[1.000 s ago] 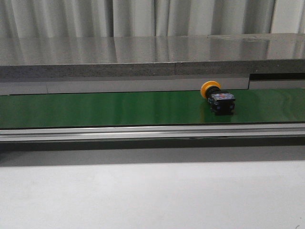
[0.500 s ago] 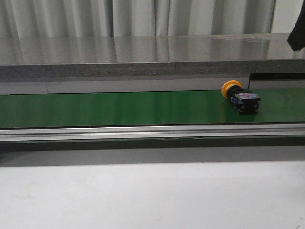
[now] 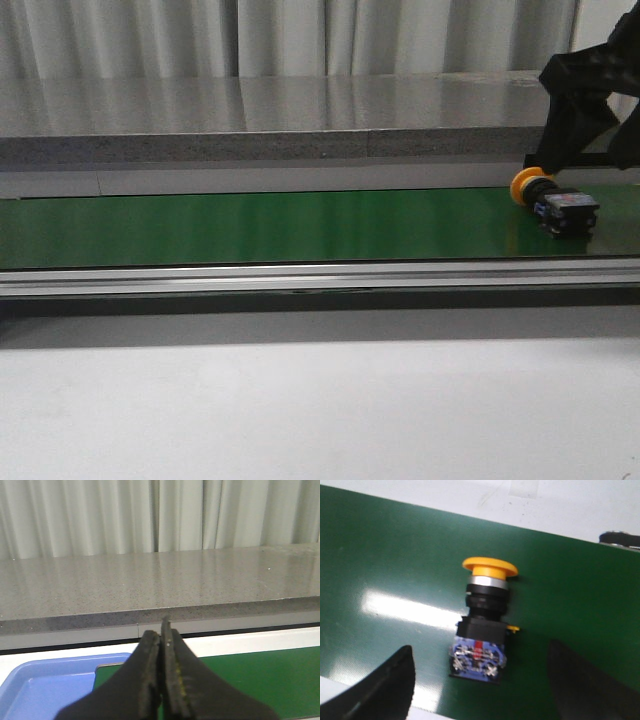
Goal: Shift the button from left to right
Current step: 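Lower the right gripper onto the button and grasp its base, then lift the button with the right gripper over the green tray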
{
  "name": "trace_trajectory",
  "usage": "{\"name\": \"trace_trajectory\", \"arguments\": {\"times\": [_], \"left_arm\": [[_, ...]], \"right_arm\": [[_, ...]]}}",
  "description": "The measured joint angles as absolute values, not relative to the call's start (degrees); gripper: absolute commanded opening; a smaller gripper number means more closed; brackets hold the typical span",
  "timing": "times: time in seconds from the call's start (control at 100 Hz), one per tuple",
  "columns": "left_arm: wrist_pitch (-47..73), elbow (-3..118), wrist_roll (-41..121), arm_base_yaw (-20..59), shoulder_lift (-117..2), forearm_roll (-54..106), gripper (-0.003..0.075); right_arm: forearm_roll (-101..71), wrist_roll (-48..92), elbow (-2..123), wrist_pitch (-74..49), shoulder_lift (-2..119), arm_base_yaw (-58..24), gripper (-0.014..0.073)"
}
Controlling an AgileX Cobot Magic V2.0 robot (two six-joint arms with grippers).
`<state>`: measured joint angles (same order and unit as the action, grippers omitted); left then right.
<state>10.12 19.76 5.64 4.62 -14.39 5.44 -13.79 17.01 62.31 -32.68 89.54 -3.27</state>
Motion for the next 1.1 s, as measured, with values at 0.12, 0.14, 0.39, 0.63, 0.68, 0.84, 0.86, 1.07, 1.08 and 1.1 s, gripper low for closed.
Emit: {"name": "trace_trajectory", "arguments": {"times": [0.12, 0.14, 0.39, 0.63, 0.68, 0.84, 0.86, 1.07, 1.08, 1.1], "left_arm": [[10.1, 19.8, 5.6, 4.6, -14.4, 5.4, -0.0020], [10.1, 19.8, 5.6, 4.6, -14.4, 5.4, -0.0020], [10.1, 19.8, 5.6, 4.6, -14.4, 5.4, -0.0021], [10.1, 19.8, 5.6, 4.6, -14.4, 5.4, -0.0021], [10.1, 19.8, 5.6, 4.6, -14.4, 5.4, -0.0021], [10.1, 19.8, 5.6, 4.6, -14.4, 5.4, -0.0020], [10.1, 19.8, 5.6, 4.6, -14.4, 5.4, -0.0021], [10.1, 19.8, 5.6, 4.6, -14.4, 5.4, -0.0021], [10.1, 19.8, 5.6, 4.6, -14.4, 5.4, -0.0020], [10.1, 19.8, 5.6, 4.6, -14.4, 5.4, -0.0020]], "right_arm": [[-13.3, 17.1, 62.3, -31.0, 92.0, -3.4, 0.0549], [-13.0, 17.1, 62.3, -30.8, 92.4, -3.4, 0.0548], [-10.8, 17.1, 62.4, -28.7, 96.5, -3.4, 0.0402], [-10.8, 17.1, 62.4, -28.5, 97.0, -3.3, 0.0260], [-10.8, 17.1, 62.4, -28.5, 97.0, -3.3, 0.0251], [-10.8, 17.2, 62.7, -28.9, 97.0, -3.3, 0.0248], [-10.8, 17.2, 62.8, -29.1, 97.0, -3.3, 0.0248], [-10.6, 17.2, 67.5, -33.2, 97.0, -1.1, 0.0248], [-10.4, 17.2, 67.8, -33.3, 97.0, -0.9, 0.0248], [-10.3, 17.2, 68.5, -33.8, 97.0, -0.3, 0.0248]]}}
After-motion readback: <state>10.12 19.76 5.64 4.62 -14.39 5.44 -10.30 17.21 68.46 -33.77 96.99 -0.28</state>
